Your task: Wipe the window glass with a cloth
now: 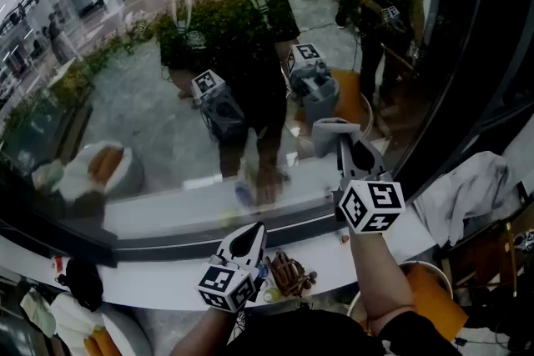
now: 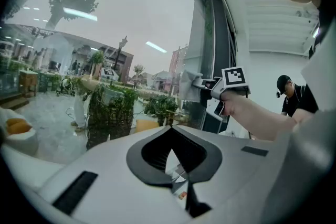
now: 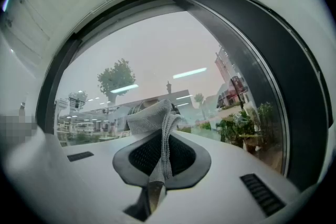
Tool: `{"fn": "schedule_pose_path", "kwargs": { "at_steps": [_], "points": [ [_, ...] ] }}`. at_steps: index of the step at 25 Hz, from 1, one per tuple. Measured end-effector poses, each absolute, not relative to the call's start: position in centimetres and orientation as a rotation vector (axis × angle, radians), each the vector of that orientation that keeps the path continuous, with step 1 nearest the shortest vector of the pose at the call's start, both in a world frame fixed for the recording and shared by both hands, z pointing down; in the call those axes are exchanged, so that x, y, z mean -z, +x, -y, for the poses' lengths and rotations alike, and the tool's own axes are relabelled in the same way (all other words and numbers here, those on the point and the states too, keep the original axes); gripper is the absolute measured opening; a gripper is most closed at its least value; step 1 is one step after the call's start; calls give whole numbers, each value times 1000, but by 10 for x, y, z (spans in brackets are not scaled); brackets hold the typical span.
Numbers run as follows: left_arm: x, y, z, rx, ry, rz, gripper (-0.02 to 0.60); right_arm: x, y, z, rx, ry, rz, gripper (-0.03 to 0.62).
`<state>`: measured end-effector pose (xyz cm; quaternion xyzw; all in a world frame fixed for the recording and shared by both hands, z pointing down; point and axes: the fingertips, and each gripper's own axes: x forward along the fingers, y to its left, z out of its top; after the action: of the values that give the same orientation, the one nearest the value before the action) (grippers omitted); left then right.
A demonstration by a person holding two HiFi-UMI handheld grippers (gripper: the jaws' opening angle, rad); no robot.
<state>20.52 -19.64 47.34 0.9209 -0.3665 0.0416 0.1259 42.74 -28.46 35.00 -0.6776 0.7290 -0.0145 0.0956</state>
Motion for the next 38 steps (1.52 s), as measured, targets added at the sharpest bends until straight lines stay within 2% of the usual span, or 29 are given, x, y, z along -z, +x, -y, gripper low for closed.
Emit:
{"fn": "schedule_pose_path", "kwargs": {
  "at_steps": [17,38],
  "points": [
    [-475,243,175,-132,2794,938,8,-369,439,225,55,-2027,-2129,35],
    [-408,252,184,-25,2908,902,8,-280,430,230,-118,-1965,-2103,36]
  ]
}}
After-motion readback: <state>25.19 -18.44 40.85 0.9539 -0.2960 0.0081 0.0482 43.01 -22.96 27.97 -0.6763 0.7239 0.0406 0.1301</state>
